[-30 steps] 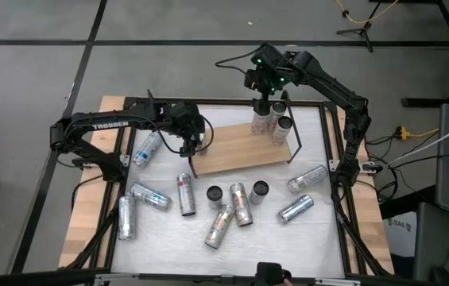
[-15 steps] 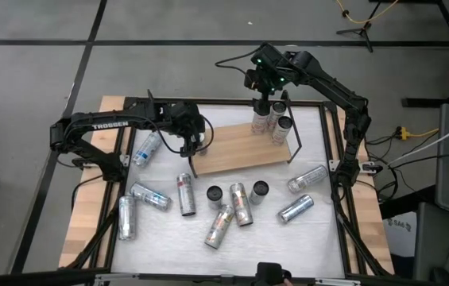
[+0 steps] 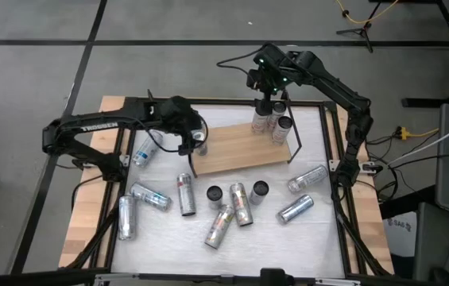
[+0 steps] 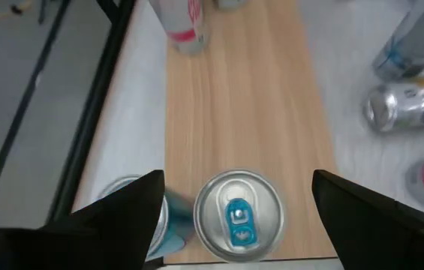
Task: Place canned beverage on shelf
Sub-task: Put the blue soda can on the shelf aligned with the other blue soda can
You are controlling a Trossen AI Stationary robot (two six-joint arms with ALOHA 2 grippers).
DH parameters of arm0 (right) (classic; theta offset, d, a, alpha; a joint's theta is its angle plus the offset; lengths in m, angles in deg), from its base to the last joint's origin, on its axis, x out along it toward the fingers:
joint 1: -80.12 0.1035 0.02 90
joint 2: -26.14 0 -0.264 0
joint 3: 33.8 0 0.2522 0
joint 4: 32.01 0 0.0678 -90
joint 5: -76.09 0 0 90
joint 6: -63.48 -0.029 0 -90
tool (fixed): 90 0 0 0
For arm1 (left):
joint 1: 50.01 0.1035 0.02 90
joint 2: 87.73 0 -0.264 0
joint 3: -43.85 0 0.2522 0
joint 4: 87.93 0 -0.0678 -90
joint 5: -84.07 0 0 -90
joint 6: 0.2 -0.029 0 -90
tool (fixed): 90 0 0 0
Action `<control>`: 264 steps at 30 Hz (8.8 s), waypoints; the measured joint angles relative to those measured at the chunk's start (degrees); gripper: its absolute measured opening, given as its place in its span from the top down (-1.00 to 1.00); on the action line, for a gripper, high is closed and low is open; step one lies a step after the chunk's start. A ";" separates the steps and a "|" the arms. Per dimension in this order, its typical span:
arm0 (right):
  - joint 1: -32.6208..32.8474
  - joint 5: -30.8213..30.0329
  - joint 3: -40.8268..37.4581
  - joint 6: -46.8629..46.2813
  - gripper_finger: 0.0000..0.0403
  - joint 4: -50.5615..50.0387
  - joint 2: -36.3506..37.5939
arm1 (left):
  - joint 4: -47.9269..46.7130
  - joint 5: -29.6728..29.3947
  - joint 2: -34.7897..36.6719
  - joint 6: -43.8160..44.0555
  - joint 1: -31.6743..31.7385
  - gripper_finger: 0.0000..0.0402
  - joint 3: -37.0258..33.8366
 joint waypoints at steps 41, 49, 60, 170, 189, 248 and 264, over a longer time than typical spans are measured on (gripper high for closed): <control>60.39 -16.04 -42.53 -60.89 -0.69 0.94 32.48 | 7.18 -0.19 4.76 18.23 -19.99 -0.64 -0.02; 71.34 -18.64 -53.78 -69.46 -0.69 9.23 32.29 | 7.89 -6.23 4.76 18.41 -24.34 -0.64 -0.02; 73.09 -18.13 -65.66 -68.92 -0.69 22.88 32.28 | 7.89 -10.22 4.76 22.71 -27.33 -0.64 -0.02; 73.07 -14.72 -86.37 -60.73 -0.13 51.87 25.52 | 7.87 -12.27 4.76 27.06 -27.73 -0.64 -0.07; 73.09 -30.05 -67.95 -59.91 -0.13 52.68 25.68 | 18.12 -12.23 4.76 25.57 -29.69 -0.64 -0.07; 63.67 -47.71 -57.42 -49.52 -0.14 61.00 23.10 | 49.90 -20.49 -13.84 16.72 -37.20 -0.64 -0.07; 62.22 -43.61 -57.42 -46.57 -0.14 62.82 23.10 | 49.00 -20.15 -13.84 19.45 -37.07 -0.64 -0.07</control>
